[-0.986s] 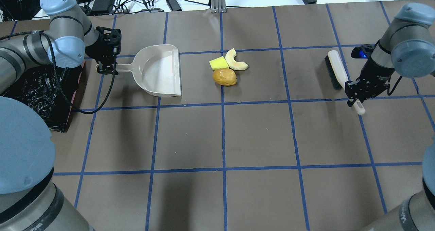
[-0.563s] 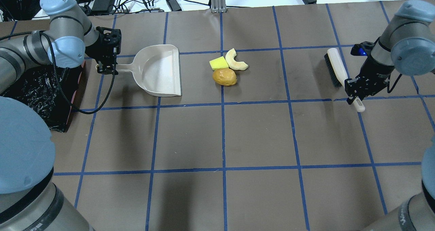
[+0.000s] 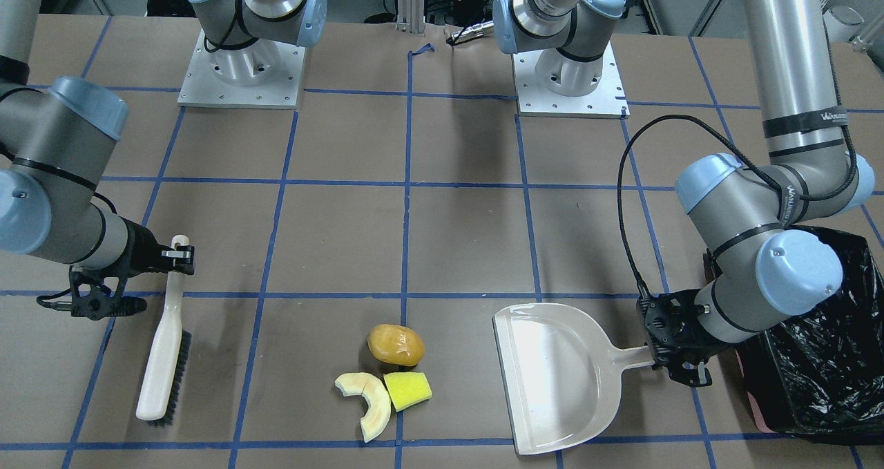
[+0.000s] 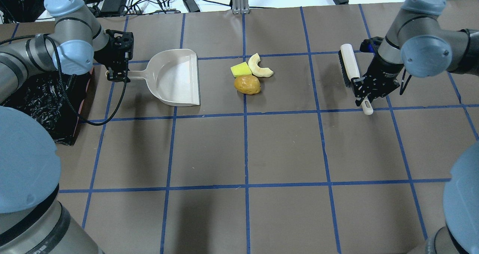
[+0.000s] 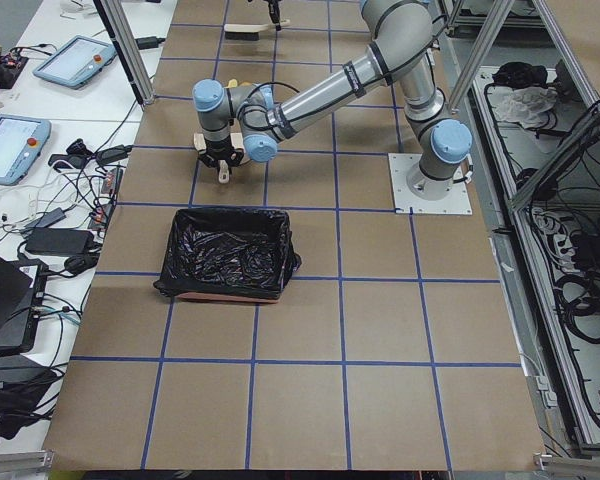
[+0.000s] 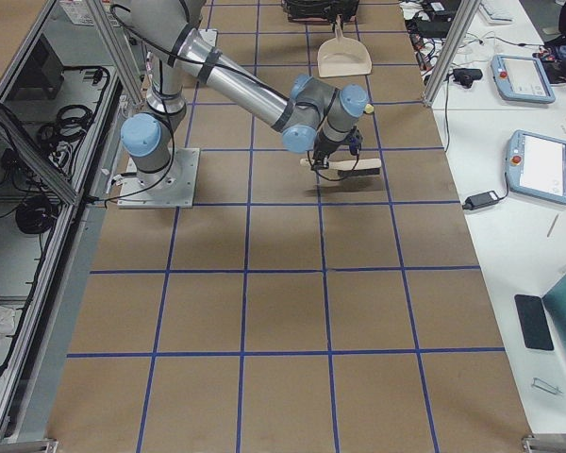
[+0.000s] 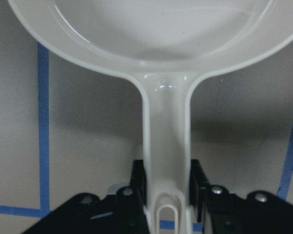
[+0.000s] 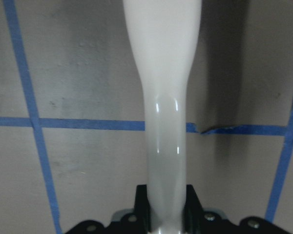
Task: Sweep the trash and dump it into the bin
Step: 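Move the brush with the right gripper toward the sponge, potato and peel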
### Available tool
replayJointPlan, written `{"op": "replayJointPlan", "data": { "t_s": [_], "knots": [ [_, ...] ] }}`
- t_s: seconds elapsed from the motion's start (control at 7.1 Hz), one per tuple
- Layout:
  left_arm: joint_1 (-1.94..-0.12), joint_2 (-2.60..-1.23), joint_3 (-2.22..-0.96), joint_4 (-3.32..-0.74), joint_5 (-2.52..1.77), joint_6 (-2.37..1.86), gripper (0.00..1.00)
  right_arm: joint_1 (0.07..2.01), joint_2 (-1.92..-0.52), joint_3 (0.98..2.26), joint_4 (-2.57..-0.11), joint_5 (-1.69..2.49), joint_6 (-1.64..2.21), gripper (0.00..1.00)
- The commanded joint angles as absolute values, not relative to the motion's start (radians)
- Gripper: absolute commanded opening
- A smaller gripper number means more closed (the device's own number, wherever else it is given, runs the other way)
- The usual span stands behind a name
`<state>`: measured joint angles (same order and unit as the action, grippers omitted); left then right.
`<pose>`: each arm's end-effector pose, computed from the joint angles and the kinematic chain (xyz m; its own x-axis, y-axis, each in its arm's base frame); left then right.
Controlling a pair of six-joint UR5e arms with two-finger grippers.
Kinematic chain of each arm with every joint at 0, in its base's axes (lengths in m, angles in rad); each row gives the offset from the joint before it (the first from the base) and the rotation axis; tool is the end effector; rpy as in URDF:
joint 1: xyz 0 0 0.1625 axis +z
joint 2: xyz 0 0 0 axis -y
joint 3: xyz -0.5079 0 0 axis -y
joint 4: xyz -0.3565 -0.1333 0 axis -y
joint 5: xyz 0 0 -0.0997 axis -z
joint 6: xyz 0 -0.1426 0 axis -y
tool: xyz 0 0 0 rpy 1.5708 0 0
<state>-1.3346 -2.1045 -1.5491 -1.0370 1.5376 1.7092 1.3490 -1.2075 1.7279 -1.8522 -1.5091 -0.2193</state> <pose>0.0230 -0.6856 0.2848 -0.0976 0.9949 -0.0262 0.9949 0.0968 -0.0299 0.0170 -0.5707 0.2981 -0.9937 0.0220 -0.1100 -0.0025 0.9759 0.2180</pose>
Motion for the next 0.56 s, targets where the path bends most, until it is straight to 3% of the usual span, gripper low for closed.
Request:
{"op": "replayJointPlan", "data": {
  "t_s": [0.0, 0.42],
  "knots": [
    [-1.335, -2.106, -1.548, -1.037, 1.539, 1.710, 0.02, 1.441, -1.203, 1.720, -1.856, -1.451, -0.087, 0.00],
    [-1.335, -2.091, -1.549, -1.037, 1.529, 1.710, 0.02, 1.544, -1.187, 1.671, -1.858, -1.349, 0.101, 0.00]
  ]
}}
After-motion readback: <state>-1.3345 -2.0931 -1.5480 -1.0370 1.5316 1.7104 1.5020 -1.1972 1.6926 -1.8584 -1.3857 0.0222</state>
